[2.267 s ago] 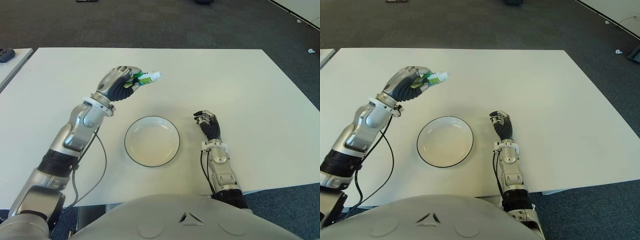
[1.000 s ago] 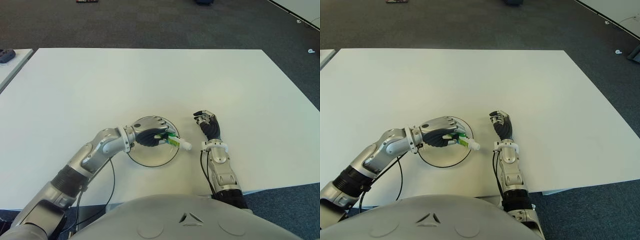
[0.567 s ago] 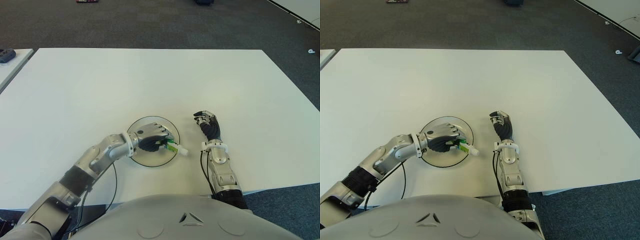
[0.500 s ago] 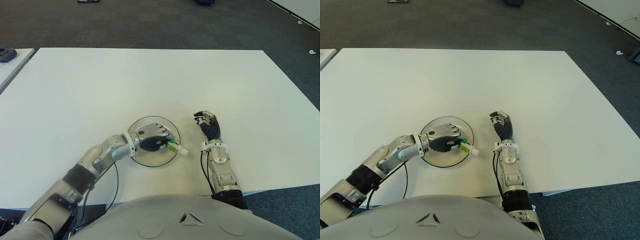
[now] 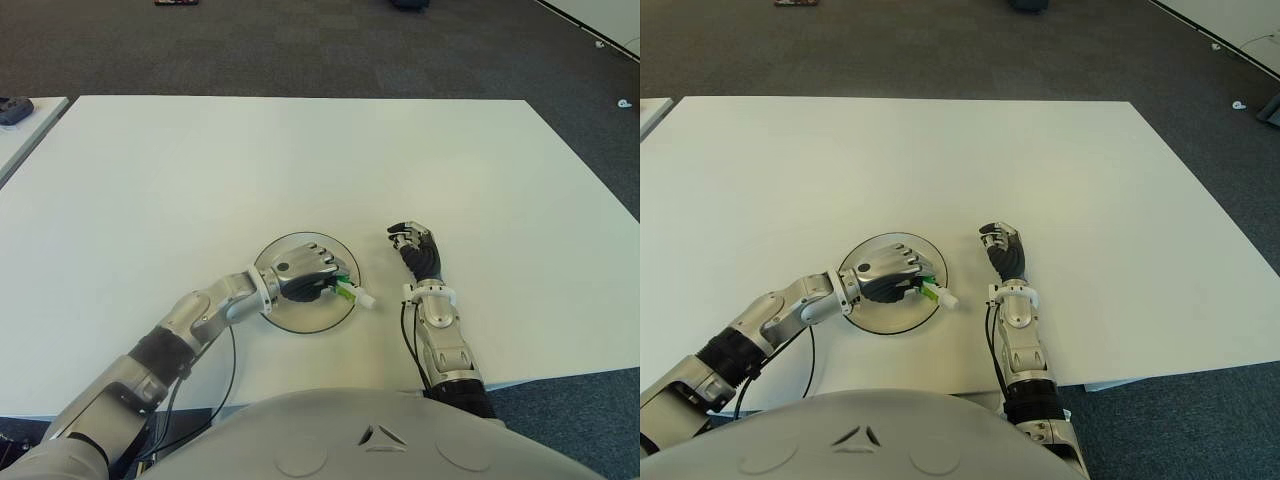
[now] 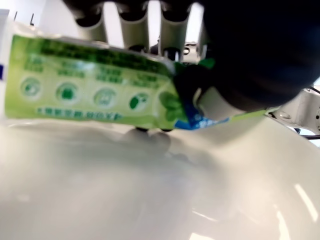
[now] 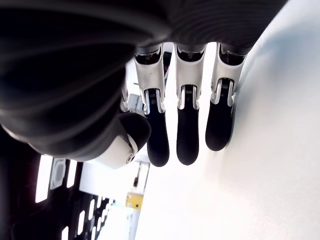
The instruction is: Put the toothpaste on the table into the plate.
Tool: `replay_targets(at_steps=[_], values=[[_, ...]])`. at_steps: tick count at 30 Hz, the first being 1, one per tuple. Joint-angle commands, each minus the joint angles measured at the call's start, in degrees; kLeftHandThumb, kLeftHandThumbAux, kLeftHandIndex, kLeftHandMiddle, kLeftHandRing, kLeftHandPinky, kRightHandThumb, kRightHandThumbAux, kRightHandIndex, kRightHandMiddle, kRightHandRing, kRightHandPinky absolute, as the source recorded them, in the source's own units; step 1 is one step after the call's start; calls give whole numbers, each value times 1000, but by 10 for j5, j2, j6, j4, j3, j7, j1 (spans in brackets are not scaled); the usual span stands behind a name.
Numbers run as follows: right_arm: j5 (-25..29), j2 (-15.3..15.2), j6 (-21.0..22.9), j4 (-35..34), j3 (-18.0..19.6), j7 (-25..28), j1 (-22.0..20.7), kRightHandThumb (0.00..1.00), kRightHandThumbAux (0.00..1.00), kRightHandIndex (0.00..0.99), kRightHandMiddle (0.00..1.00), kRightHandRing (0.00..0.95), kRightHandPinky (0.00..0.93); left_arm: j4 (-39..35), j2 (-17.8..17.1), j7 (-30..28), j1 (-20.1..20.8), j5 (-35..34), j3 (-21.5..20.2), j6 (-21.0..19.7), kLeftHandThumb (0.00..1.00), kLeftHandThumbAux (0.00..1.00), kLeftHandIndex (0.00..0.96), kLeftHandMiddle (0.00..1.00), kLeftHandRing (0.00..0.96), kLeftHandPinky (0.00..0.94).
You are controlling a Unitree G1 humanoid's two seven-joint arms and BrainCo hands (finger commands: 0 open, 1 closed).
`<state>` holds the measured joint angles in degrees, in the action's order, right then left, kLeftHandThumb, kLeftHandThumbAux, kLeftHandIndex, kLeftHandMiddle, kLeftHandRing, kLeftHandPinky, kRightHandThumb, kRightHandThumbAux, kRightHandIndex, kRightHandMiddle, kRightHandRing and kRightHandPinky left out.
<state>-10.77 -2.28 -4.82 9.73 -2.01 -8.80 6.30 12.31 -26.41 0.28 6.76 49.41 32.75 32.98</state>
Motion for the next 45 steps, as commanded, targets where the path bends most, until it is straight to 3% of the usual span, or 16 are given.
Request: replay_targets(at_steps=[1,8,14,18,19,22,24,28,34,45], values=[[3,2,2,8,1,0,-3,713,732,418,415,394,407,21,-9,26,2,42,11,-12,710,711,434,797,813,832],[-2,0,0,11,0,-3,-4,713,733,418,413,393,402,21,-18,102,5,91,14,-14,708,708,432,781,799,813],[-4,-1,0,12,-1,-4,-5,713,733,418,411,390,399,-18,-27,95,5,71,-5,-17,709,704,430,717,745,745],[-5,-2,-3,14,-1,-4,-7,713,733,419,411,389,399,-29,-20,83,-6,43,-14,-26,700,705,421,513,579,590],[-4,-2,-3,15,-2,-4,-7,713,733,419,411,388,397,-35,-21,75,-5,39,-16,-27,589,662,329,414,479,505],[-4,-2,-3,14,-2,-4,-7,713,733,419,410,387,397,-51,-28,52,-1,37,-16,-33,421,593,185,249,307,361],[-4,-3,-1,14,-2,-4,-7,712,733,419,409,386,398,-60,-33,41,1,46,-15,-39,362,564,130,180,234,301],[-3,-2,2,12,-2,-4,-7,713,732,419,409,387,402,-82,-44,30,5,79,-15,-56,276,480,27,37,55,83],[-1,-2,1,13,-1,-4,-8,714,732,419,410,388,400,-99,-54,29,6,101,-19,-72,257,375,2,3,5,8],[-2,-6,-7,18,-2,-3,-8,714,733,418,414,393,401,-100,-69,40,17,102,-27,-69,238,266,0,0,0,0]])
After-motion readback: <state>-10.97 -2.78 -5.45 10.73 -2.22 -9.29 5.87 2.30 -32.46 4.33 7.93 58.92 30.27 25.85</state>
